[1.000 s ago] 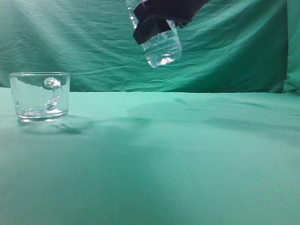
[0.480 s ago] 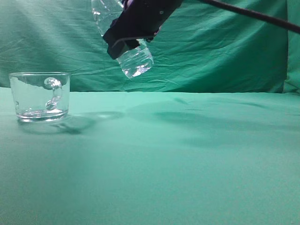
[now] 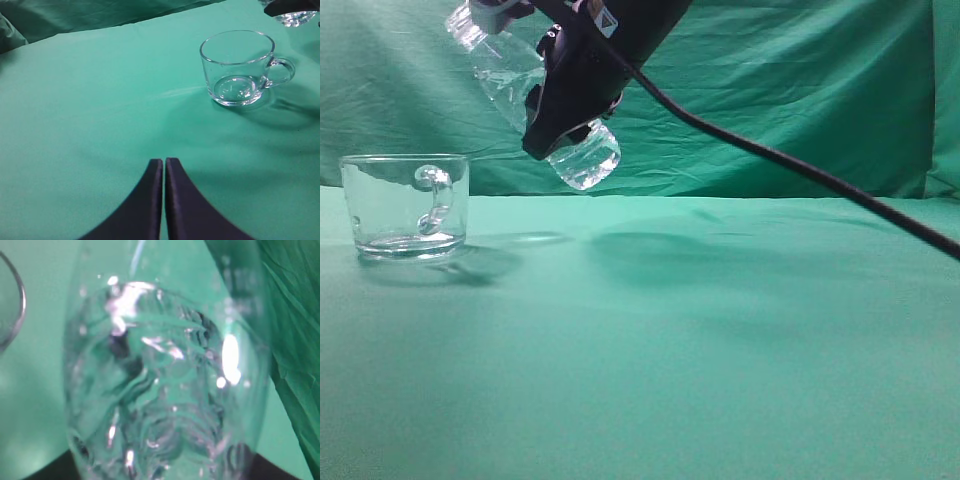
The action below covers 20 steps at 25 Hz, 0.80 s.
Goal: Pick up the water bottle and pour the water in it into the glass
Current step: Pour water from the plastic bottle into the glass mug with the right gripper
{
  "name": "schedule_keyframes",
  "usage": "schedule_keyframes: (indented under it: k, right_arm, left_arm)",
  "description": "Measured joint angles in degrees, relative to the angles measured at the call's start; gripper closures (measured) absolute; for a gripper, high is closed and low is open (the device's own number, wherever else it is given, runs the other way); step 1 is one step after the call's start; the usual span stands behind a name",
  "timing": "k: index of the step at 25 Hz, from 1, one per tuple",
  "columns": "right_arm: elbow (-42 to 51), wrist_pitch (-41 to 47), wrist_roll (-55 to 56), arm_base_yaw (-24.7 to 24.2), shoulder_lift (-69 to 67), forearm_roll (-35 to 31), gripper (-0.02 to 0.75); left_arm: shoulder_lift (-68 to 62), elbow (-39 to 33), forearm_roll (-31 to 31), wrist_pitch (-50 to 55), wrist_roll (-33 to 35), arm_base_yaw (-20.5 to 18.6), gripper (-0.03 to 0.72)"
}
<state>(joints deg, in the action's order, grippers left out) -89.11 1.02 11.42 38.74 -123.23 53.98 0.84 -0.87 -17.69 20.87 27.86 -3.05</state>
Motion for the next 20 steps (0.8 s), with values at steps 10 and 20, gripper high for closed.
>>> schedule_keyframes:
  k: [10,20]
  right_arm:
    - [0.0,-2.1,-1.8,1.0,-0.1,9.1,0.430]
    - [-3.2,-2.1,-1.8,1.0,-2.4,11.0,0.430]
  left_arm:
    - [0.0,0.0,0.0,0.0,0.0,0.0,0.688]
    - [0.0,0.0,0.0,0.0,0.0,0.0,0.688]
